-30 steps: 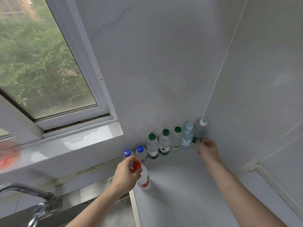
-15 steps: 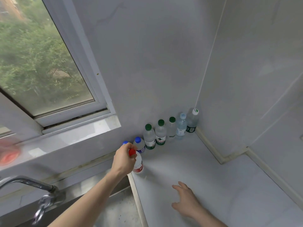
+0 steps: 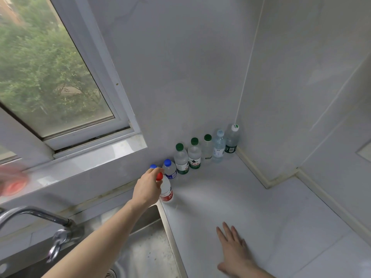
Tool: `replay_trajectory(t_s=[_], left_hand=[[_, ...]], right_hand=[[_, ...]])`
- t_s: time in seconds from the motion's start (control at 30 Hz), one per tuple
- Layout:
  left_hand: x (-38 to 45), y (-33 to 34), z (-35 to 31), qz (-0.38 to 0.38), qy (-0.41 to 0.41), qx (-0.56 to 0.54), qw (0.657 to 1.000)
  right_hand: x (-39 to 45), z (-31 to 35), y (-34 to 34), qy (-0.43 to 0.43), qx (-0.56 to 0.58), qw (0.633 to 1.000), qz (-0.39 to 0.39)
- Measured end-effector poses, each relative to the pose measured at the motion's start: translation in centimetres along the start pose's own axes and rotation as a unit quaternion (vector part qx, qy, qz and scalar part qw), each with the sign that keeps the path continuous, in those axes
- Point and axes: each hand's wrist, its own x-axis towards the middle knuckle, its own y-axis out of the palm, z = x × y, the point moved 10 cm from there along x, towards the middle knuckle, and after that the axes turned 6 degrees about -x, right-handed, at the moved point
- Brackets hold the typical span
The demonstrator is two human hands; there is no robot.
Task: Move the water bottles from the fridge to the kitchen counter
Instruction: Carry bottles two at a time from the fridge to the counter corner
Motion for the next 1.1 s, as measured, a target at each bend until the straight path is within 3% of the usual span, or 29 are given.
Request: replay_trajectory(t_s=[0.2, 0.43, 0.6, 0.83, 0.97, 1.1], left_hand=[[-1.2, -0.2, 0.1, -0.002, 0.045, 0.109, 0.993], [-0.1, -1.9, 0.8, -0.026, 0.018, 0.115, 0.993], [0.7, -1.8, 0.4, -0.024, 0.032, 0.107, 0.993], [-0.9, -1.6, 0.0, 0.014, 0.039, 0.087, 0.995], [-6.1, -1.9, -3.0, 0.029, 0.105, 0.06, 0.992], [-15.8, 0.5, -8.4, 0.153, 0.25, -0.018, 0.956]], right_hand=[[-0.6, 0.1, 1.7, 0.01, 0.011, 1.0, -0.004], [-0.1, -0.1, 2.7, 0.012, 0.032, 0.999, -0.02], [-1.1, 0.1, 2.5, 0.011, 0.128, 0.992, 0.001], [-8.0, 0.6, 0.4, 0.036, 0.229, 0.967, -0.109], [-13.2, 2.1, -0.3, 0.045, 0.244, 0.954, -0.167], [-18.7, 3.0, -0.1, 0.067, 0.262, 0.939, -0.21]])
